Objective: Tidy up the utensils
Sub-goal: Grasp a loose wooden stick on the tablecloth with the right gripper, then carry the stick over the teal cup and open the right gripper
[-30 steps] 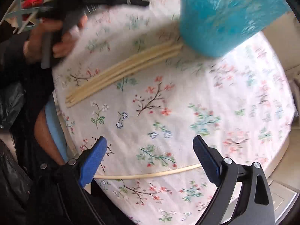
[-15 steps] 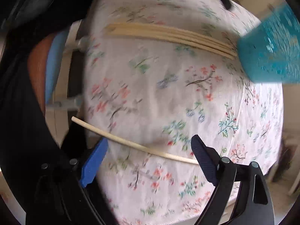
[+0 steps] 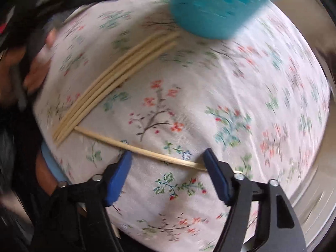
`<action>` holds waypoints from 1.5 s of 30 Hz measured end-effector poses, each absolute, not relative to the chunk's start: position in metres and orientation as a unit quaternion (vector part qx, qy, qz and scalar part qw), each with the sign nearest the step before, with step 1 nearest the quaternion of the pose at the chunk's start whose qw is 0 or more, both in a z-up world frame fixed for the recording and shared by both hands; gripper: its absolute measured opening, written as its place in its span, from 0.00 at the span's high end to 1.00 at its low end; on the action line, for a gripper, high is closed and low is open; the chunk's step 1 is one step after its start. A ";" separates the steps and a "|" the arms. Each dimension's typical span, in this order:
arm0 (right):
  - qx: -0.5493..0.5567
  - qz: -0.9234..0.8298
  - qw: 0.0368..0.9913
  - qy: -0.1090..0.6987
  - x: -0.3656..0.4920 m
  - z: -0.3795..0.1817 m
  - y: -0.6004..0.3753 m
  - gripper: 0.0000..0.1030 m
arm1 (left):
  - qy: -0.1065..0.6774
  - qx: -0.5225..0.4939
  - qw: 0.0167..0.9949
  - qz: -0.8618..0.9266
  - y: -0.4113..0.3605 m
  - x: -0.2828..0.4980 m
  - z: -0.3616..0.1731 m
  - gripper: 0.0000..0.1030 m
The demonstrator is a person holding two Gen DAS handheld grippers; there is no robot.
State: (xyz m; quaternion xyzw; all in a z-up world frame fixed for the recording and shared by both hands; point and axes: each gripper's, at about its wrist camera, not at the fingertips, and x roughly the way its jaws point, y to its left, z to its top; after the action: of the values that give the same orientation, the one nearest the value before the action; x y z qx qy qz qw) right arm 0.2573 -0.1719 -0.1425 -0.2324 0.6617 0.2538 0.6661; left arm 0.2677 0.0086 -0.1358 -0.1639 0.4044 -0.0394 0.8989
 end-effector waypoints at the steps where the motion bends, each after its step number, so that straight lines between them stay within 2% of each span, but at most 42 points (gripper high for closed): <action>1: -0.205 0.231 0.673 0.672 0.260 -0.142 -0.173 0.39 | 0.404 -0.164 0.899 -0.040 0.009 0.268 -0.136 0.17; 4: -0.145 0.202 0.681 0.689 0.268 -0.132 -0.193 0.39 | 0.404 -0.166 0.899 -0.041 0.010 0.268 -0.136 0.17; 6: -0.195 0.212 0.686 0.668 0.255 -0.133 -0.187 0.40 | 0.403 -0.167 0.899 -0.042 0.011 0.268 -0.136 0.17; 9: -0.301 0.303 0.704 0.567 0.227 -0.124 -0.164 0.42 | 0.402 -0.172 0.898 -0.044 0.012 0.268 -0.136 0.17; 12: -0.380 0.363 0.687 0.502 0.212 -0.126 -0.145 0.42 | 0.401 -0.174 0.898 -0.045 0.013 0.267 -0.136 0.17; 14: -0.381 0.376 0.679 0.503 0.215 -0.125 -0.143 0.42 | 0.400 -0.174 0.899 -0.044 0.013 0.267 -0.136 0.17; 15: -0.354 0.383 0.670 0.529 0.228 -0.127 -0.143 0.44 | 0.400 -0.174 0.899 -0.044 0.013 0.267 -0.137 0.17; 16: -0.333 0.388 0.663 0.547 0.234 -0.123 -0.148 0.56 | 0.400 -0.175 0.899 -0.044 0.013 0.267 -0.137 0.17; 17: -0.309 0.390 0.655 0.569 0.244 -0.124 -0.150 0.63 | 0.400 -0.175 0.899 -0.044 0.013 0.267 -0.137 0.17; 19: -0.289 0.352 0.665 0.592 0.238 -0.127 -0.151 0.84 | 0.400 -0.176 0.899 -0.044 0.014 0.267 -0.137 0.17; 21: -0.195 0.302 0.685 0.633 0.263 -0.127 -0.166 0.93 | 0.400 -0.176 0.899 -0.044 0.014 0.267 -0.137 0.17; 22: -0.131 0.282 0.692 0.652 0.274 -0.127 -0.179 0.93 | 0.400 -0.176 0.898 -0.044 0.014 0.267 -0.137 0.17; 24: -0.084 0.261 0.703 0.656 0.285 -0.128 -0.188 0.93 | 0.399 -0.177 0.898 -0.044 0.015 0.267 -0.137 0.17; 30: -0.235 0.281 0.723 0.586 0.277 -0.124 -0.160 0.94 | 0.399 -0.179 0.898 -0.045 0.016 0.267 -0.137 0.17; 33: -0.226 0.280 0.731 0.580 0.284 -0.125 -0.160 0.94 | 0.399 -0.178 0.898 -0.045 0.016 0.267 -0.136 0.17; 37: -0.052 0.283 0.771 0.568 0.284 -0.104 -0.208 0.94 | 0.398 -0.182 0.898 -0.047 0.017 0.267 -0.136 0.17; 38: 0.017 0.294 0.790 0.538 0.288 -0.090 -0.226 0.94 | 0.398 -0.182 0.898 -0.047 0.017 0.267 -0.136 0.17; 42: 0.151 0.321 0.842 0.406 0.285 -0.021 -0.260 0.94 | 0.399 -0.178 0.898 -0.046 0.017 0.267 -0.137 0.17; 44: 0.183 0.334 0.867 0.322 0.282 0.039 -0.256 0.94 | 0.400 -0.176 0.898 -0.046 0.016 0.267 -0.136 0.17; 45: 0.191 0.338 0.875 0.290 0.283 0.043 -0.256 0.94 | 0.400 -0.175 0.898 -0.045 0.016 0.267 -0.136 0.17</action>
State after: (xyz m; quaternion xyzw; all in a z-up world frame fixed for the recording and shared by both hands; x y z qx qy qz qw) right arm 0.2834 -0.2563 0.0426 0.1914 0.2897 0.3382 0.8747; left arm 0.2673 0.0158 -0.1363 -0.1753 0.4002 -0.0452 0.8984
